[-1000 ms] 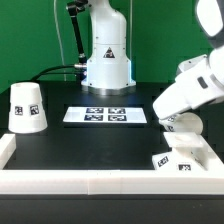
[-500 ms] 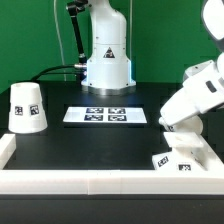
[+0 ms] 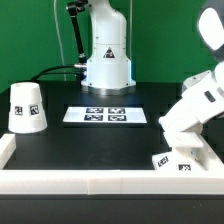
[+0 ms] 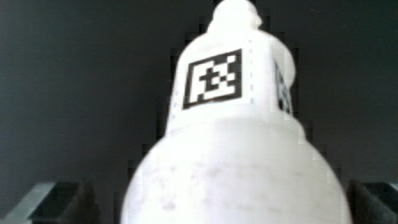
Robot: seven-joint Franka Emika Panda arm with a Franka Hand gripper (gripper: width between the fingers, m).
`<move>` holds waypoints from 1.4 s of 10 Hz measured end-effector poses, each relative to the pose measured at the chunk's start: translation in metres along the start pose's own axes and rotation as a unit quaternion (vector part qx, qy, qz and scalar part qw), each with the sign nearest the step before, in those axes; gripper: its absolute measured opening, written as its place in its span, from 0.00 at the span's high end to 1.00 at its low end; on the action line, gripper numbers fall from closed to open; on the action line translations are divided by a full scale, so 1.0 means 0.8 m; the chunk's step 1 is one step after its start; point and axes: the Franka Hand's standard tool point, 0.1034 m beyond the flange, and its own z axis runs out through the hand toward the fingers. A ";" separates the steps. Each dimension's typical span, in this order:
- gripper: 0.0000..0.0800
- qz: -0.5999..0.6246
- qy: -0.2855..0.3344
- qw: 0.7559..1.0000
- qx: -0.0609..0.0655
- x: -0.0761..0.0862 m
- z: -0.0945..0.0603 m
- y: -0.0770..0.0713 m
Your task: Assemble lamp
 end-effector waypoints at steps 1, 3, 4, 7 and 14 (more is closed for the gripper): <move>0.13 -0.001 0.000 1.000 0.000 0.000 0.007 -0.002; 0.28 -0.002 -0.004 1.000 0.001 -0.001 0.013 -0.005; 0.28 -0.002 -0.004 1.000 0.001 -0.001 0.013 -0.005; 0.28 -0.002 -0.004 1.000 0.002 -0.002 0.013 -0.004; 0.28 -0.007 -0.039 0.999 0.018 -0.062 -0.044 0.019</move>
Offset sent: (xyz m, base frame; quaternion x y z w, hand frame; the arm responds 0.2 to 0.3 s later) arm -0.0053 0.0001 -0.0039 -0.0040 -0.0064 0.0058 1.0000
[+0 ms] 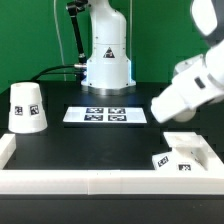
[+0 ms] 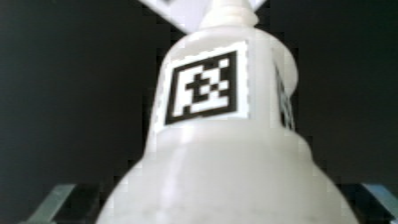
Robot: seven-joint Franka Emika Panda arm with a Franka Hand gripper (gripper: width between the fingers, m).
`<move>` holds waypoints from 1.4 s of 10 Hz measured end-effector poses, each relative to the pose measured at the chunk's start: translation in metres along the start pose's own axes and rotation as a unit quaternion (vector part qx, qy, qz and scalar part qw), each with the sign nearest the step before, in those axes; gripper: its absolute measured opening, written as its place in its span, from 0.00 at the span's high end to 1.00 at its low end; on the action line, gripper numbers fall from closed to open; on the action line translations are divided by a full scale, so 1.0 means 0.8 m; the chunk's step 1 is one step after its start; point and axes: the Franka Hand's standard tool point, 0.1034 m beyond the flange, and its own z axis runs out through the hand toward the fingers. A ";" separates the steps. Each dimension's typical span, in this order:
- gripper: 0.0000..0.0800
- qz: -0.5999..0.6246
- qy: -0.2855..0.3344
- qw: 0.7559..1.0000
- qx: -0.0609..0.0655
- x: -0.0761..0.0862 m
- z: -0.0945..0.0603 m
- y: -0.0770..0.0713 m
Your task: Assemble lamp
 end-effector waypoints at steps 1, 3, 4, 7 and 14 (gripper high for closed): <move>0.28 0.004 -0.006 1.000 0.005 -0.015 -0.012 0.009; 0.28 0.012 -0.003 1.000 0.008 -0.035 -0.026 0.020; 0.28 0.015 0.002 1.000 0.008 -0.043 -0.027 0.021; 0.28 0.017 0.034 0.999 -0.001 -0.032 -0.028 0.027; 0.28 0.023 0.242 0.970 -0.026 -0.093 -0.078 0.091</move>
Offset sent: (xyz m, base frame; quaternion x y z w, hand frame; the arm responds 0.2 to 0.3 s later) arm -0.0187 -0.0203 0.0269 0.0101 0.0056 0.0001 0.9999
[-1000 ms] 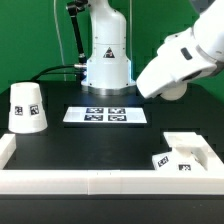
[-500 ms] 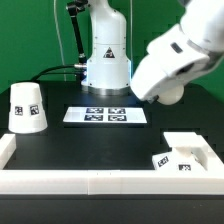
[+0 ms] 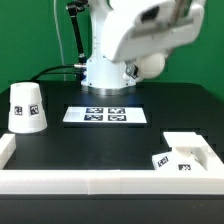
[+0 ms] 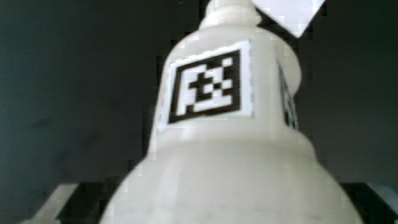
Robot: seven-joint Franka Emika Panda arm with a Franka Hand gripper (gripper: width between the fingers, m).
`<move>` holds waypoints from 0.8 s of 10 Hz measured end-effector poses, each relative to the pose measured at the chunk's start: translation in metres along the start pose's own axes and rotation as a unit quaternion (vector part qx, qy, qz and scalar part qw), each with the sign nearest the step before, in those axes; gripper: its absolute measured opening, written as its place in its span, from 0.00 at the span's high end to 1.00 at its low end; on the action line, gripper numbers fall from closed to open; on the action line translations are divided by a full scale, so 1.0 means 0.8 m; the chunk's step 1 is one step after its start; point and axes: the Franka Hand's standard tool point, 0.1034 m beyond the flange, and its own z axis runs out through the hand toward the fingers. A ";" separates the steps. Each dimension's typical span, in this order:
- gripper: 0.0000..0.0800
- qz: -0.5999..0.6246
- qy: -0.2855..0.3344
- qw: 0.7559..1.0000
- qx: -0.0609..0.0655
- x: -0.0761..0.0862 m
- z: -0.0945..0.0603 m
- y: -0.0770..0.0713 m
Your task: Assemble lamp
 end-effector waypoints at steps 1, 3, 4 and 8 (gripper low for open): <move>0.28 -0.002 0.032 0.999 -0.001 0.006 0.004 0.002; 0.28 0.003 0.085 0.996 -0.009 0.004 0.004 0.009; 0.28 0.002 0.117 0.993 -0.013 0.009 0.003 0.013; 0.28 0.006 0.217 0.976 -0.033 0.019 0.003 0.034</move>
Offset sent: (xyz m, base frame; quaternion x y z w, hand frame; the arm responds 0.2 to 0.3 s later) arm 0.0000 0.0000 0.0000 0.0000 0.1938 0.0000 0.9810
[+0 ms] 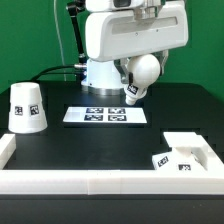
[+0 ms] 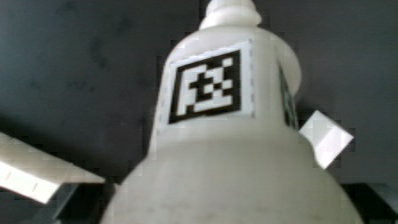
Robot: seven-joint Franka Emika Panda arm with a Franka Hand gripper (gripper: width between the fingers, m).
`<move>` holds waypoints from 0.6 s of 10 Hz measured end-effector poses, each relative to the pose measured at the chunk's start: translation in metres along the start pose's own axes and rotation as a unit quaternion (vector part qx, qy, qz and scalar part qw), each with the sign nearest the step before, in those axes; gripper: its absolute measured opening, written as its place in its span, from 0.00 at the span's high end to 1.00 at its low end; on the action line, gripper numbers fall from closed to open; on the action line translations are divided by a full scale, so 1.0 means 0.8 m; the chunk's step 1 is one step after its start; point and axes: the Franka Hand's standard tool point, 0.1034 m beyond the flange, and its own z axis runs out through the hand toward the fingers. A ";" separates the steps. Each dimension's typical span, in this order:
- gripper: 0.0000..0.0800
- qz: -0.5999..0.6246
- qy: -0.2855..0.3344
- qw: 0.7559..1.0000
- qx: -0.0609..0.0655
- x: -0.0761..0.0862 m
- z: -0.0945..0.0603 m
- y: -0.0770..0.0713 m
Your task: Assemble lamp
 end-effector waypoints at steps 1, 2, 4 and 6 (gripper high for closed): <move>0.28 0.000 0.032 0.999 -0.012 -0.002 0.002 0.009; 0.28 -0.001 0.054 0.998 -0.024 -0.006 0.004 0.017; 0.28 -0.006 0.095 0.994 -0.052 -0.005 0.003 0.034; 0.28 -0.002 0.116 0.991 -0.060 0.006 -0.003 0.045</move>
Offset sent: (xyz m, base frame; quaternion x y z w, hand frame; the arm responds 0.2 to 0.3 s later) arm 0.0136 0.0161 0.0076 0.0075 0.2006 0.0104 0.9796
